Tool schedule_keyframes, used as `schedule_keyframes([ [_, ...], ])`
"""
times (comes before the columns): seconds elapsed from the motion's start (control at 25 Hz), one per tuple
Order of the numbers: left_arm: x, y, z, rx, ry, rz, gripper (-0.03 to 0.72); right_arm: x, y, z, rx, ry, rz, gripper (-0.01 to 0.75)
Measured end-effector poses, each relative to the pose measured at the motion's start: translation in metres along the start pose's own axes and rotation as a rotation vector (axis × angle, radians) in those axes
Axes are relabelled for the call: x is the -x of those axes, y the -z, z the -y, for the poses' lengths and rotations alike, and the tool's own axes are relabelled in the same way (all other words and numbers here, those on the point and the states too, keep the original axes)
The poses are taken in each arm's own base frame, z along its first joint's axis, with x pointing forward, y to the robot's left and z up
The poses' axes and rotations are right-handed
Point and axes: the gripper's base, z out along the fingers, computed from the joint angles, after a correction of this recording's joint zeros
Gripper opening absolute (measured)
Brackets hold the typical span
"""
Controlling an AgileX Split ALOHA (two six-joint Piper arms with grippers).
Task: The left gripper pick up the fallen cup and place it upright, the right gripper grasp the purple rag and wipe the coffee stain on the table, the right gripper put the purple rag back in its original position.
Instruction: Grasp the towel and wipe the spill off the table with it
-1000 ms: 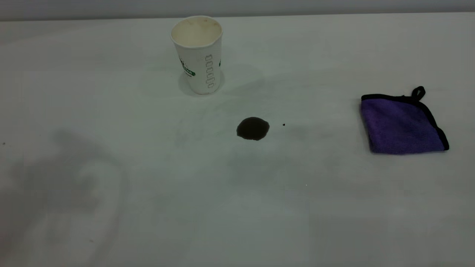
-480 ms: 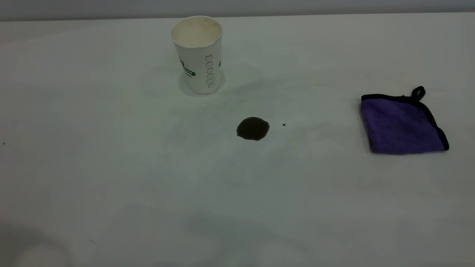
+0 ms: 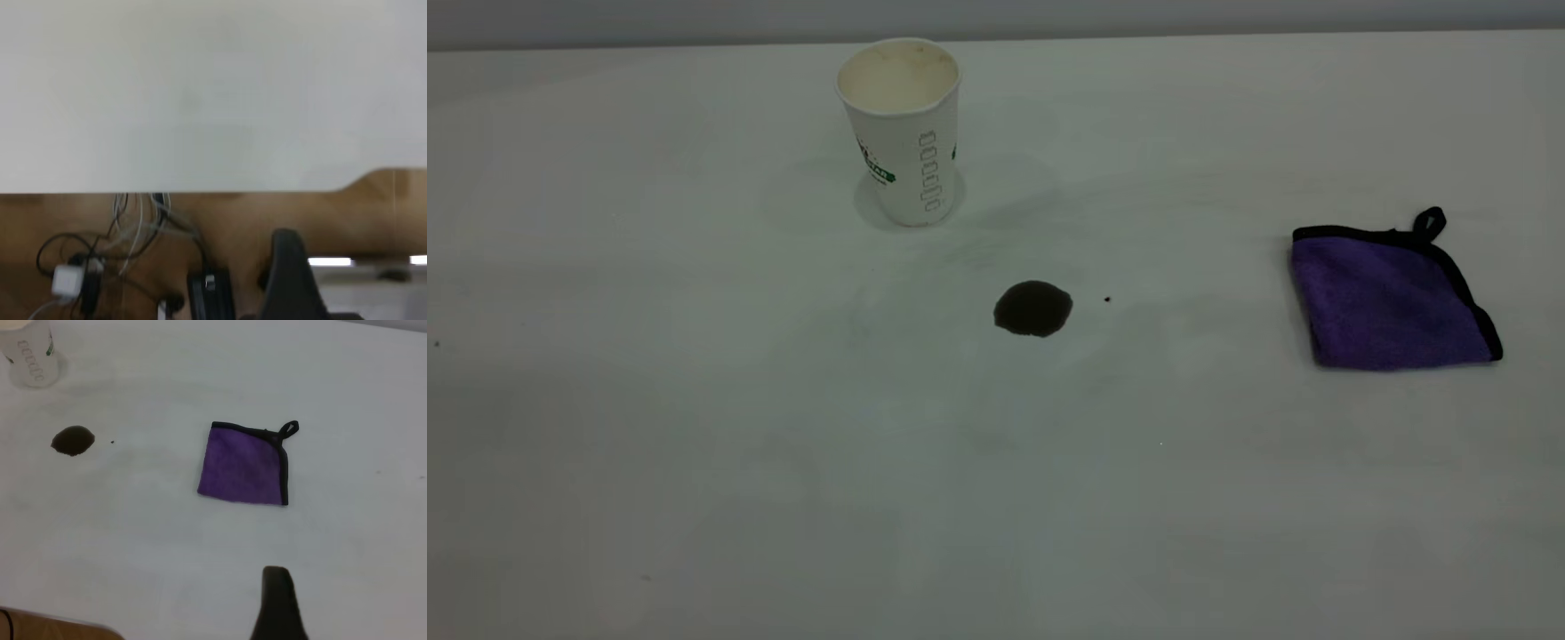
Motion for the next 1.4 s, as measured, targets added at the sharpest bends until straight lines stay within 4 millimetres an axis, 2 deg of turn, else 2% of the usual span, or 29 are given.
schedule_keyframes([
  [0.32,-0.030,0.018,-0.004,0.025,0.066,0.238,0.573,0.000,0.000,0.000,0.000,0.000,0.000,0.589],
  [0.6,-0.049,0.025,-0.004,0.028,0.080,0.358,0.573,0.000,0.000,0.000,0.000,0.000,0.000,0.589],
  [1.4,-0.052,0.026,-0.003,0.016,0.068,0.368,0.573,0.000,0.000,0.000,0.000,0.000,0.000,0.589],
])
